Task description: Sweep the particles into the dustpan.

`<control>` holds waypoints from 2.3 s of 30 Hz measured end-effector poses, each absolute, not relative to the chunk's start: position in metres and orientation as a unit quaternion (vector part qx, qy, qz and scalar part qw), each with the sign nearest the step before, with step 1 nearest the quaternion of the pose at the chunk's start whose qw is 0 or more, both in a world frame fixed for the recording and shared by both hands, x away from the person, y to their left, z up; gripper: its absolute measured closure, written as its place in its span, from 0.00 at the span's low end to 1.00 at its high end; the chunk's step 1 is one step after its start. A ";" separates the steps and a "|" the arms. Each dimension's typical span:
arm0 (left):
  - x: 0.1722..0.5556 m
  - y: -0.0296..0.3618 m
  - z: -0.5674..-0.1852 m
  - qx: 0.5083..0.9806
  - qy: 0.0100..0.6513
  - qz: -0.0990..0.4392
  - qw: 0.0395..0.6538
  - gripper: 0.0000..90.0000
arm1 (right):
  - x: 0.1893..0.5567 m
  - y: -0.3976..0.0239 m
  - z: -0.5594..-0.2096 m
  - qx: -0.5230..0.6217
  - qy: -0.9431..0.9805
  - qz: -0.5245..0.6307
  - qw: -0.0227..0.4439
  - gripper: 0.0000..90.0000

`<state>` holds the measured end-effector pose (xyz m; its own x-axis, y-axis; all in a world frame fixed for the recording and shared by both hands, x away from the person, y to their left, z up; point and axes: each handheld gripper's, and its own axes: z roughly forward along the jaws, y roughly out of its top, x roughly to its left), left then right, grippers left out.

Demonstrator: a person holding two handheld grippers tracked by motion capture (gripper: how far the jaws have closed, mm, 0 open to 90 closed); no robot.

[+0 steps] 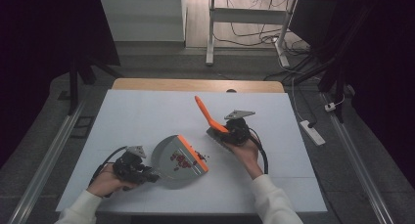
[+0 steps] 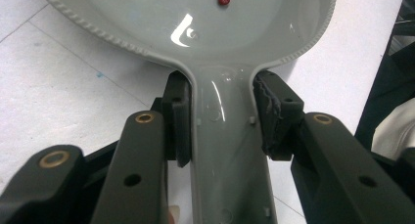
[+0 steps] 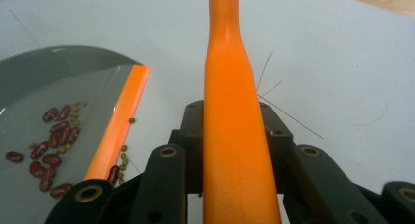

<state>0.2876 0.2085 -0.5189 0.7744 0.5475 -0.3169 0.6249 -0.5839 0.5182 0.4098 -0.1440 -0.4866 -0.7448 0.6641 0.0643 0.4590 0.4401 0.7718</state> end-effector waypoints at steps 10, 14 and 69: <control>0.287 0.208 -0.519 0.888 0.331 -0.061 0.314 0.68 | 0.406 -0.125 -0.501 0.318 0.853 0.401 0.104 0.77; 0.287 0.208 -0.519 0.887 0.332 -0.061 0.315 0.68 | 0.401 -0.117 -0.502 0.307 0.856 0.404 0.096 0.77; 0.288 0.208 -0.520 0.889 0.329 -0.063 0.312 0.68 | 0.382 -0.119 -0.501 0.309 0.857 0.398 0.111 0.77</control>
<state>0.2878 0.2078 -0.5195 0.7750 0.5466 -0.3171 0.6250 -0.5886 0.5128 0.3820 -0.1190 -0.5012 -0.7847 0.6174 0.0550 0.4407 0.4933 0.7500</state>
